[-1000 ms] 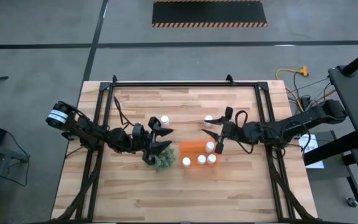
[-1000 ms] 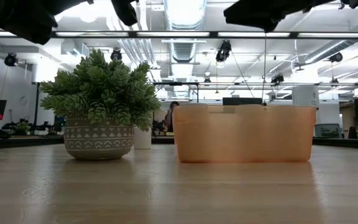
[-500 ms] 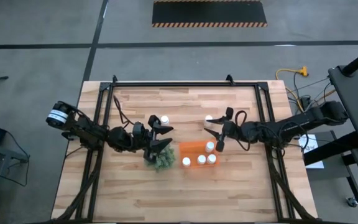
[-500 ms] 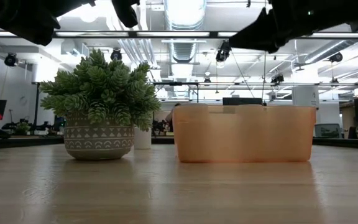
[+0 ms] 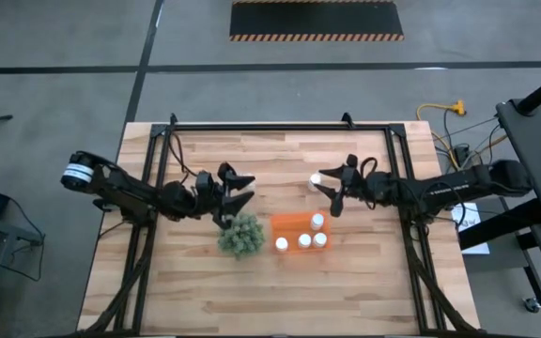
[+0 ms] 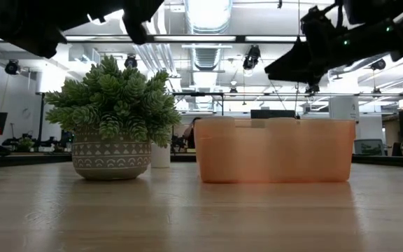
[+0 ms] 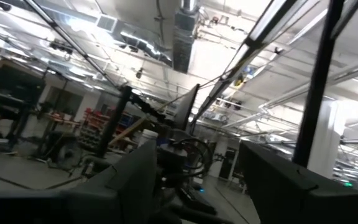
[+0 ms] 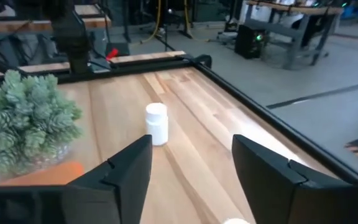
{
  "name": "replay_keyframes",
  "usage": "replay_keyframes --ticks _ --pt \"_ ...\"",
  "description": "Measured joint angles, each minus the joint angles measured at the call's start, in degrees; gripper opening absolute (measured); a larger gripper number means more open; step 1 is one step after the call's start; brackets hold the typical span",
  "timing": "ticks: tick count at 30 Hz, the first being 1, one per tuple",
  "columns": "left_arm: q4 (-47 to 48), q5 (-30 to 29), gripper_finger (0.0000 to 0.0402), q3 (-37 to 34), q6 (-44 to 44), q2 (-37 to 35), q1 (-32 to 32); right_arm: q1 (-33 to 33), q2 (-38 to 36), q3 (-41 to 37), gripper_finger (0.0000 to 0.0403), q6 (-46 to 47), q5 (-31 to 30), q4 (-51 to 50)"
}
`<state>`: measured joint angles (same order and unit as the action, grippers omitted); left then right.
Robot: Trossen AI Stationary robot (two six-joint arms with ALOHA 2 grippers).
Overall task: Pick and place pill bottles into a basket
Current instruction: Put the white pill bottle into the orange bin
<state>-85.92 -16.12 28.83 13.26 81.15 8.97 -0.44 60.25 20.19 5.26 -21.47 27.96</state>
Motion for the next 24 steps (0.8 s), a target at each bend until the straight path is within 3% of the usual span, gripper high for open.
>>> replay_keyframes --ticks 5,14,24 --pt "0.34 -0.04 0.0212 -3.32 0.08 -4.06 -2.82 -5.58 0.67 -1.45 0.0249 1.19 5.18 0.05" --pt "3.31 2.34 0.0212 -5.95 -0.05 -9.73 -6.19 -9.06 3.88 -3.34 0.0322 -2.12 5.5 1.13" --pt "5.94 4.34 0.0212 -5.97 -0.09 -12.04 -8.13 -12.53 9.9 -6.21 0.0332 -2.42 8.37 10.48"
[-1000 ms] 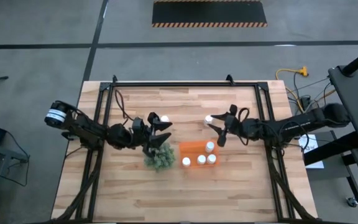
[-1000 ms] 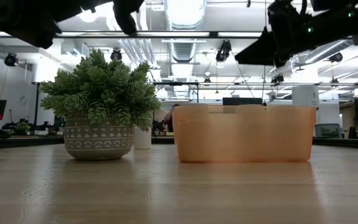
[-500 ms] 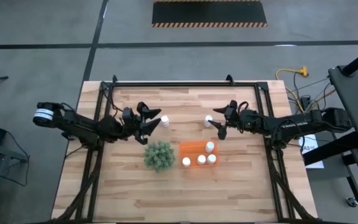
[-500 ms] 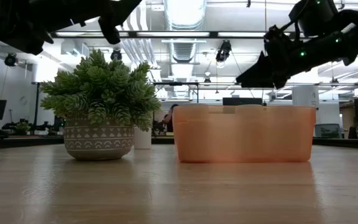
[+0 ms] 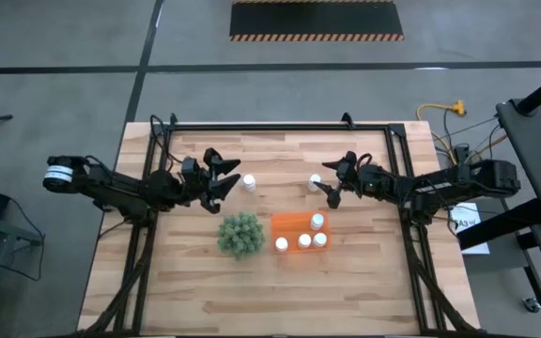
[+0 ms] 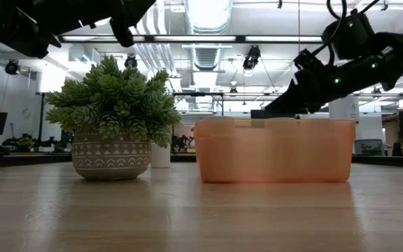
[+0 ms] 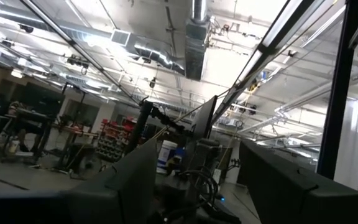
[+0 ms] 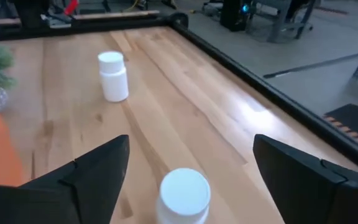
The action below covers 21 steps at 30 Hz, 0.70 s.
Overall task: Pick and place pill bottles into a basket
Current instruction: Put the white pill bottle into the orange bin
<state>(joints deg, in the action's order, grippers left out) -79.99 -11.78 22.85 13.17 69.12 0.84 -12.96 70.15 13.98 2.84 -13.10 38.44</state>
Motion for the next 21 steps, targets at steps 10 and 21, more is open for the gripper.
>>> replay_keyframes --ticks 10,21 --pt "1.12 0.21 0.0212 -0.02 0.04 -0.25 -0.11 -1.15 11.38 -0.07 0.0327 1.26 3.12 8.93" --pt "1.47 0.16 0.0212 -0.02 0.07 -0.28 -0.09 -2.34 16.56 0.57 0.0326 1.1 2.66 10.9"
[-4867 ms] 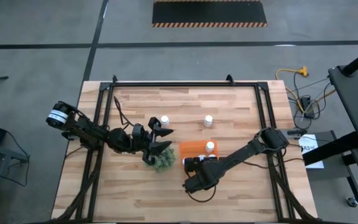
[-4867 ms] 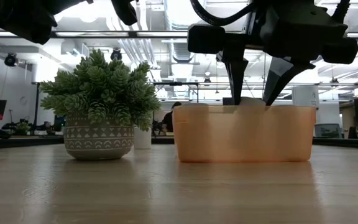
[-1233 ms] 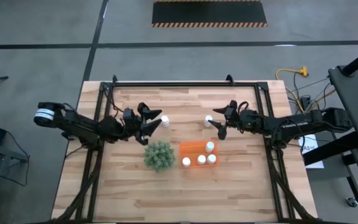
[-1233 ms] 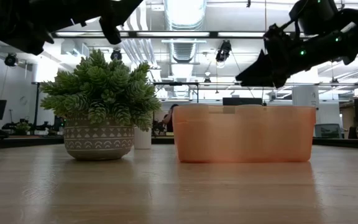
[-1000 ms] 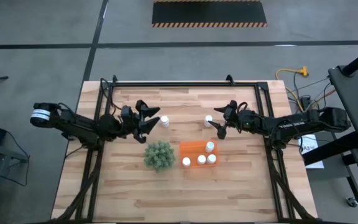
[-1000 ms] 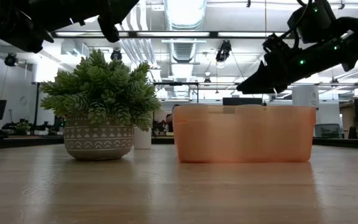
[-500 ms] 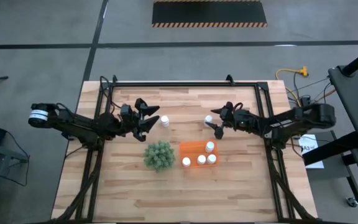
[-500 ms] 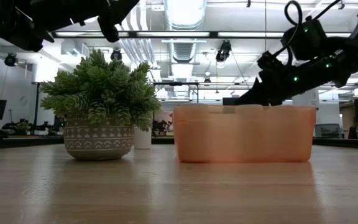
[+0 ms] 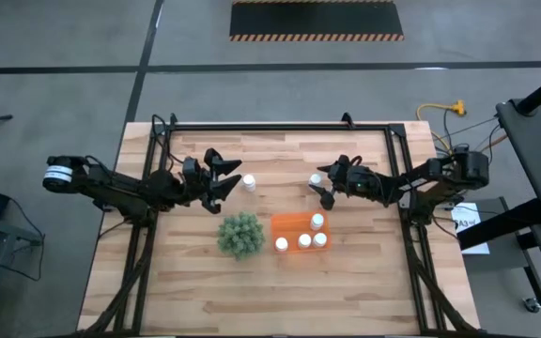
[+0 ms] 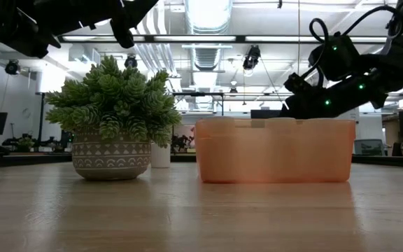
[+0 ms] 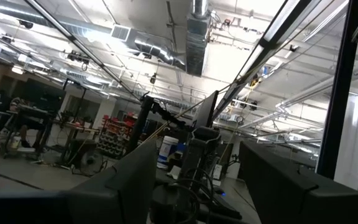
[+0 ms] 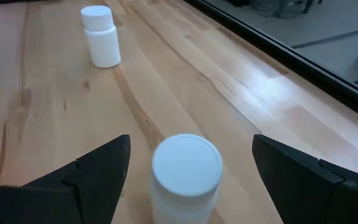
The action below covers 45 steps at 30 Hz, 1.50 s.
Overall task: Pick and place pill bottles into a basket
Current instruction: Put the white pill bottle into the orange bin
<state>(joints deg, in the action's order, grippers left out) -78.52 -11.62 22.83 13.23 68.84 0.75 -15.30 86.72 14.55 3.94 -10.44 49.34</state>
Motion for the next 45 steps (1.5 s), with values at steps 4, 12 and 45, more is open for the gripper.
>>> replay_keyframes --ticks 4,12,45 --pt "0.0 -0.02 0.0212 0.0 0.0 0.0 0.0 -0.41 0.05 0.0 0.0326 0.19 -0.02 -0.85" --pt "0.0 -0.22 0.0212 0.02 0.0 0.09 0.0 -1.0 0.68 0.0 0.0325 0.89 -0.04 -1.37" --pt "-0.04 -0.2 0.0212 0.02 -0.09 0.11 0.0 -1.59 -5.61 0.09 0.0136 0.04 8.48 -3.24"
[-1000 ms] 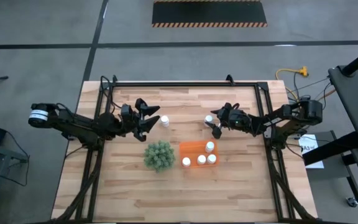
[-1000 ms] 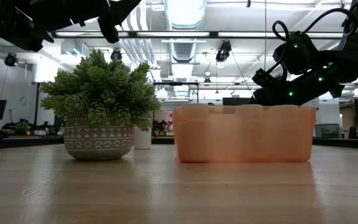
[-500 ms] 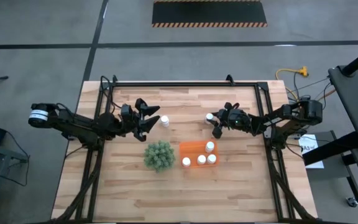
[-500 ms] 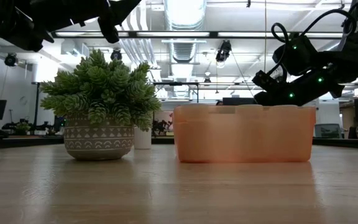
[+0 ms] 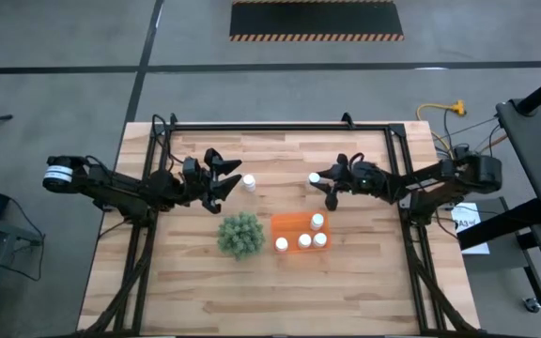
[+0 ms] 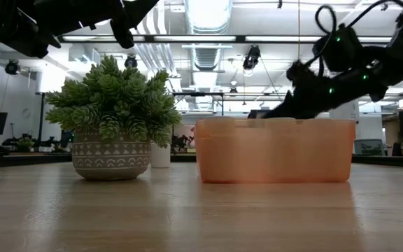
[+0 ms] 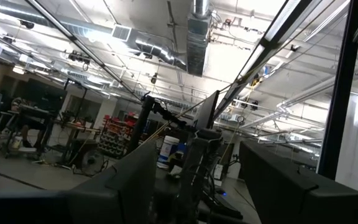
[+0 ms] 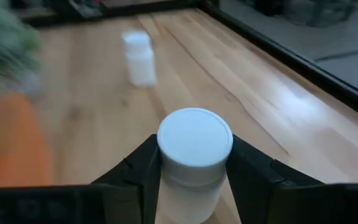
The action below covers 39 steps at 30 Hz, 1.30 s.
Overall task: Pick and place pill bottles into a basket
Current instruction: Put the white pill bottle into the orange bin
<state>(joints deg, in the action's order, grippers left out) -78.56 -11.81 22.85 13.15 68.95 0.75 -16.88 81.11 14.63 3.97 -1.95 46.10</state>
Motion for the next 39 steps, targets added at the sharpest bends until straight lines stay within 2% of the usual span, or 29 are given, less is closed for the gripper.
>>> replay_keyframes --ticks 10,16,18,26,33,39 --pt "0.02 0.04 0.0212 0.0 -0.02 0.0 -0.02 0.08 -15.79 0.06 0.0136 -0.42 14.28 -11.65" --pt "0.02 -0.09 0.0212 0.0 -0.02 0.0 -0.02 2.46 -19.21 0.06 0.0136 -3.52 24.94 -13.21" --pt "0.02 -0.24 0.0212 0.0 -0.02 0.0 -0.02 3.86 -19.24 0.06 0.0136 -4.63 26.58 -13.17" --pt "0.02 -0.44 0.0212 0.0 -0.04 0.0 -0.02 7.71 -16.18 2.19 0.0136 -7.0 27.05 -12.87" --pt "0.02 -0.43 0.0212 0.0 -0.04 0.0 -0.02 10.44 -8.68 7.65 0.0136 -8.75 27.71 -12.77" --pt "0.04 -0.42 0.0212 0.0 -0.02 0.0 -0.02 11.67 -3.05 9.29 0.0136 -12.09 27.72 -11.69"
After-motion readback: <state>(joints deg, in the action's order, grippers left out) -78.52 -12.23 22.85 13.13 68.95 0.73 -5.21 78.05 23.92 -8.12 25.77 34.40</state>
